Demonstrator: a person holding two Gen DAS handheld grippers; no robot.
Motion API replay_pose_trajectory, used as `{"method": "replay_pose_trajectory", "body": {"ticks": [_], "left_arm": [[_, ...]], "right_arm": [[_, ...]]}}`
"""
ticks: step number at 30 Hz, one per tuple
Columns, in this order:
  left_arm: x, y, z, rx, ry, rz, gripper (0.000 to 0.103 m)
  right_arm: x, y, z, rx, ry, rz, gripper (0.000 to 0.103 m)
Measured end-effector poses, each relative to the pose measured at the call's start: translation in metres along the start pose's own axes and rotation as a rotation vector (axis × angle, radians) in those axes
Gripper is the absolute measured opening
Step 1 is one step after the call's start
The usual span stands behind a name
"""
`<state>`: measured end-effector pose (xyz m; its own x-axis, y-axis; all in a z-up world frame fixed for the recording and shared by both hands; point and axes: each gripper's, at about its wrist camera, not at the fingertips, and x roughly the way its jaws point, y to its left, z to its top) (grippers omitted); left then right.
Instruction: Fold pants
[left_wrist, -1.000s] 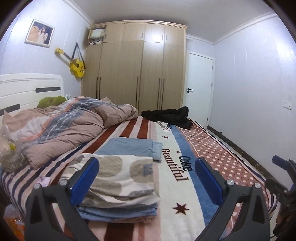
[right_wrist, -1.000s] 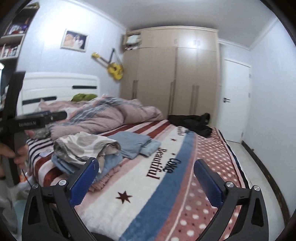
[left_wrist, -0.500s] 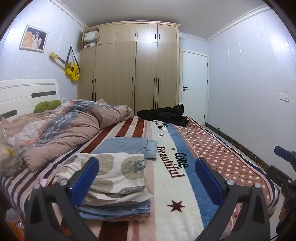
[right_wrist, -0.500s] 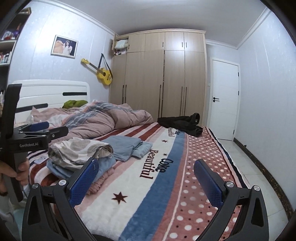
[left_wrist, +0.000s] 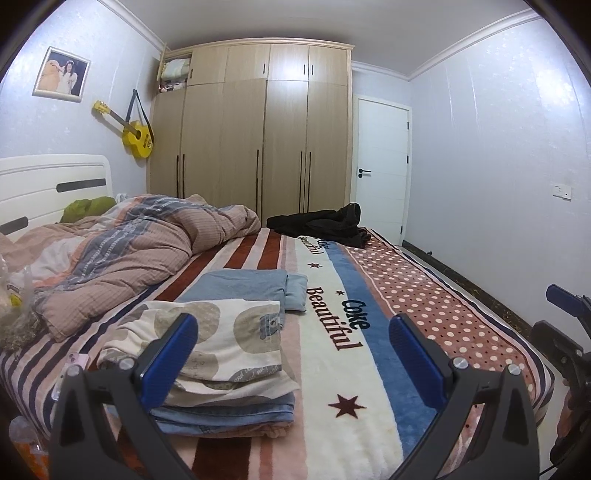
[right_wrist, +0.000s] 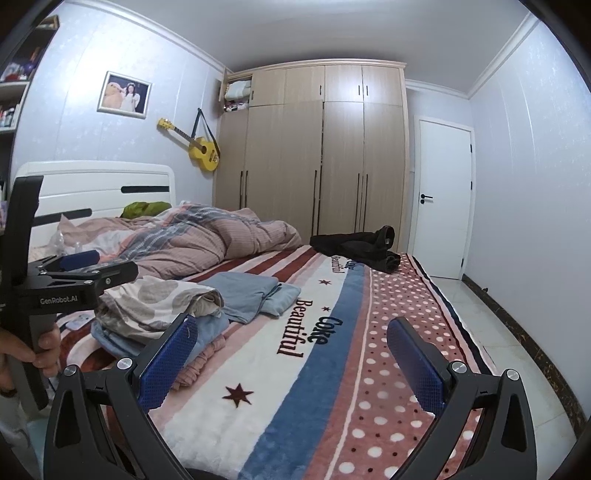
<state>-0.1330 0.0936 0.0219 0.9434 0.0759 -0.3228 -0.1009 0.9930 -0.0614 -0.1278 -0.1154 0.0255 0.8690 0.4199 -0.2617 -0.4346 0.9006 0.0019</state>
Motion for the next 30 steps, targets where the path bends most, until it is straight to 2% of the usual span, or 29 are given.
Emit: {"method": "replay_pose_trajectory", "body": {"ticks": [30], "left_arm": [[-0.004,-0.009,-0.001,0.016,-0.005,-0.017,0.102]], "right_arm": [[-0.011,-0.002,-0.002,0.014,-0.011,-0.019,0.102]]}}
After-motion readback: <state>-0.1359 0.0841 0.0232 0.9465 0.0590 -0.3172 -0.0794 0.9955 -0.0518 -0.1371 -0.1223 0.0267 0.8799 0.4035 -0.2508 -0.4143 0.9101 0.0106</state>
